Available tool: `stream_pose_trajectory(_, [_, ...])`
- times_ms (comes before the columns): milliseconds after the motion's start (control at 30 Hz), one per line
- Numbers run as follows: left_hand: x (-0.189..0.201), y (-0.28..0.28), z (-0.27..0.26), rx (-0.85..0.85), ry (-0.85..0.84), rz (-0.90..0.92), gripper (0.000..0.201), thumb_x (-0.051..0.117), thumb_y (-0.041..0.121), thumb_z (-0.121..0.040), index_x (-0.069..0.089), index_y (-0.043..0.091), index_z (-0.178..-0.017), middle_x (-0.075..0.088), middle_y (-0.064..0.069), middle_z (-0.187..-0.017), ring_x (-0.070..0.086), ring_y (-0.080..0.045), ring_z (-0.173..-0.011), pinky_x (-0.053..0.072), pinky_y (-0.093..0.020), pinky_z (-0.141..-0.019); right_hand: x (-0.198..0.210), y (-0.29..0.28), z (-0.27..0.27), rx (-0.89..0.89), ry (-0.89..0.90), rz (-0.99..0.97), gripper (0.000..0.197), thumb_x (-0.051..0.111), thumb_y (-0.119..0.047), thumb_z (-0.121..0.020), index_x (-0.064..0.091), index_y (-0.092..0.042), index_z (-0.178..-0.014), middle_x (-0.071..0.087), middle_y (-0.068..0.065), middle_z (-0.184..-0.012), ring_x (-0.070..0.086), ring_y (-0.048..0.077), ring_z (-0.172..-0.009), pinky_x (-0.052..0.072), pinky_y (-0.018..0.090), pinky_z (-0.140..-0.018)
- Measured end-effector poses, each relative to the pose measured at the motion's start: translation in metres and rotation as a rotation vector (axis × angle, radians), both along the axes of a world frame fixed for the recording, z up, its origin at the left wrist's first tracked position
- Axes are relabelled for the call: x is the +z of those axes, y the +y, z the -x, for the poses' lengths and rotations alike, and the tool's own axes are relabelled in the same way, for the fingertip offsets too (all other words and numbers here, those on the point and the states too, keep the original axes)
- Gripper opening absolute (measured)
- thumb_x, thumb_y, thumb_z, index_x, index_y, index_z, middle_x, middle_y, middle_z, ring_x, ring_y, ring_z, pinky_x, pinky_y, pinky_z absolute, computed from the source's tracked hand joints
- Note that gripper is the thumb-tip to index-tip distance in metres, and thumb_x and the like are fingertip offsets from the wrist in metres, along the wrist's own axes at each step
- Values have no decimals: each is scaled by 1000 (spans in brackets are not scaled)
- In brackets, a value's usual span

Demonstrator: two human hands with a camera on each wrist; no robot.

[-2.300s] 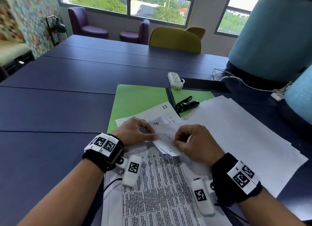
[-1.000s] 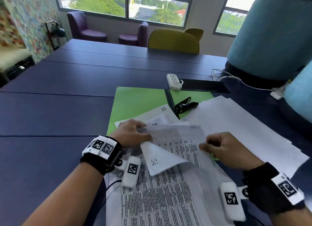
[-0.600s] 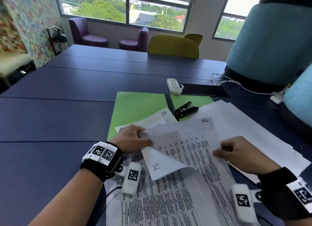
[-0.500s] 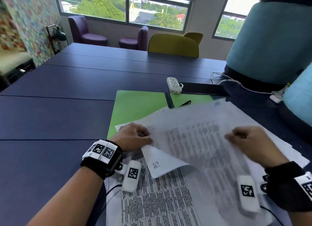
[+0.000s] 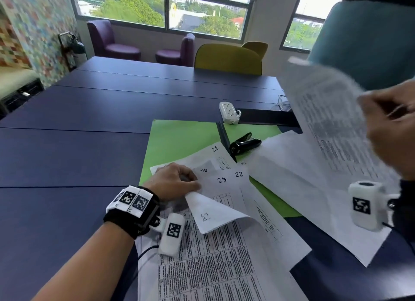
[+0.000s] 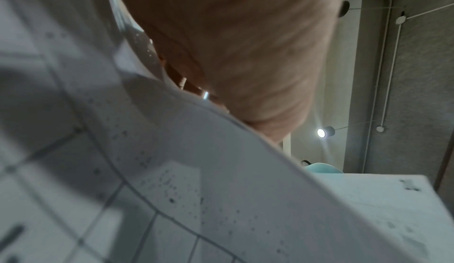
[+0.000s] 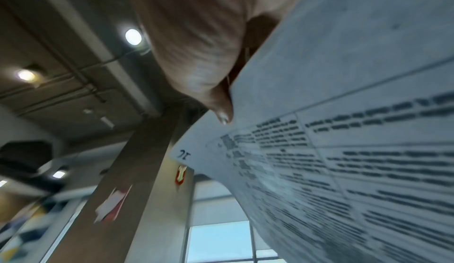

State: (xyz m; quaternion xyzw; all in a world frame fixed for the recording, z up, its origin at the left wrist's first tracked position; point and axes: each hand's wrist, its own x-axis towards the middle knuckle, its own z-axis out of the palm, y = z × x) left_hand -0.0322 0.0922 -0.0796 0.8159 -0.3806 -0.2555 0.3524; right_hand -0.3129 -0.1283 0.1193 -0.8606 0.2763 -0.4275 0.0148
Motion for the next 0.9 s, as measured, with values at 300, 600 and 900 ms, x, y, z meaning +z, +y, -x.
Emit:
stream_pose_trajectory(300, [2,1,2,-6,24,16,6,79,42,-75,74,40,-76,75,18,-77,70,-10,-88,57,-35,-92,-124,8,-45,6,1015,66,24,55,-33,-87,58,-22,-65,62,-5,-75,58,17,-68,39,26,-59])
stream_pose_trajectory(600, [-1,0,-1,-18,54,32,17,74,51,-65,75,39,-77,76,16,-80,71,-13,-91,57,-39,-94,-136,-17,-55,-115,1117,-78,28,56,-34,-87,51,-26,-60,58,-6,-79,56,19,-72,39,26,-63])
stream_pose_trajectory(900, [-3,-1,-2,2,35,41,9,79,38,-79,76,31,-77,75,16,-79,70,-10,-89,56,-34,-92,-124,15,-41,327,544,-697,31,63,-45,-91,71,-20,-74,63,4,-65,56,10,-59,48,30,-64])
